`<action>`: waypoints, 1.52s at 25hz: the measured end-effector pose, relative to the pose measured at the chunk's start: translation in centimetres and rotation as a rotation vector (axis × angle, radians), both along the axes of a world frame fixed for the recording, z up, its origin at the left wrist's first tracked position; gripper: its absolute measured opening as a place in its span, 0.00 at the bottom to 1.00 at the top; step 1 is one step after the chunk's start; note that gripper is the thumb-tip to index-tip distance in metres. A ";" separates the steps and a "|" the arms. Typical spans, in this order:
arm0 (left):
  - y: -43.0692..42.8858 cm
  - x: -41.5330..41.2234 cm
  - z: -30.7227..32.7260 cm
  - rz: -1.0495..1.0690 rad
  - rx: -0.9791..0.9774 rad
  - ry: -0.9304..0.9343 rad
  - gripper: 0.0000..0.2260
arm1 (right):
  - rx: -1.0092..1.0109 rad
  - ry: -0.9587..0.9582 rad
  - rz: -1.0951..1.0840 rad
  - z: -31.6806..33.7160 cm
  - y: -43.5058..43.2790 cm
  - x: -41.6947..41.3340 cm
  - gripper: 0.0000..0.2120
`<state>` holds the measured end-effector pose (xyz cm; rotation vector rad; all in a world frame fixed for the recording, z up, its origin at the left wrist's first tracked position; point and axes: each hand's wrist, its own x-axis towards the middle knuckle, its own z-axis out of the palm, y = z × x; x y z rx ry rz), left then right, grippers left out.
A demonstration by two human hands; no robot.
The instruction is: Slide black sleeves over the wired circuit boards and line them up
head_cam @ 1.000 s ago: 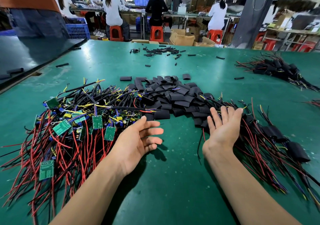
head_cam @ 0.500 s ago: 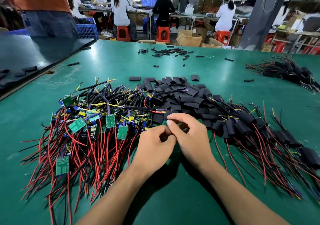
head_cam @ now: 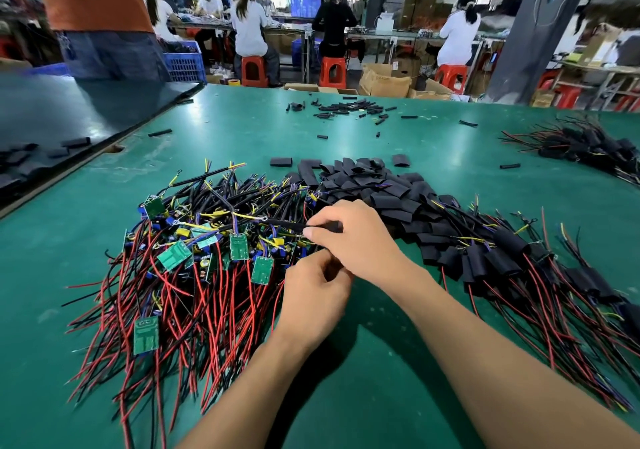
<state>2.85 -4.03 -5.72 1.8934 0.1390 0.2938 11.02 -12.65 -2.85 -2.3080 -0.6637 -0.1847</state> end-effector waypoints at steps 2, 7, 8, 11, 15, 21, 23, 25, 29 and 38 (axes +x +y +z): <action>0.3 0.2 0.0 0.027 -0.028 -0.006 0.07 | 0.161 0.036 -0.003 -0.1 -0.5 -0.3 0.02; 0.3 0.4 -0.1 0.036 -0.099 0.017 0.05 | 0.369 -0.001 -0.049 2.0 -2.9 -0.3 0.04; 0.3 0.4 -0.1 0.032 -0.100 0.015 0.04 | 0.393 -0.004 -0.064 2.4 -3.7 -0.3 0.04; 0.3 0.4 -0.1 0.041 -0.165 -0.003 0.04 | 0.656 0.183 -0.098 3.0 -6.3 -0.2 0.04; 0.1 0.4 0.0 0.012 -0.267 -0.016 0.07 | 0.721 0.627 0.028 1.5 -10.5 -1.0 0.08; -0.3 0.6 0.6 0.001 -0.571 -0.053 0.11 | 0.437 1.039 0.277 -0.7 -11.9 -2.2 0.06; -0.3 0.7 0.7 0.043 -0.635 -0.037 0.13 | 0.414 1.066 0.315 -0.9 -11.6 -2.2 0.07; -0.2 0.6 0.9 0.029 -0.643 0.000 0.14 | 0.490 1.000 0.244 -1.4 -10.8 -1.9 0.10; -1.2 -0.1 0.9 -0.184 -0.524 0.112 0.14 | 0.309 0.223 -0.203 -3.2 -9.2 -0.9 0.05; -1.5 -0.7 0.4 -0.148 0.064 -0.008 0.16 | -0.439 -0.003 -0.215 -4.5 -8.2 -0.6 0.26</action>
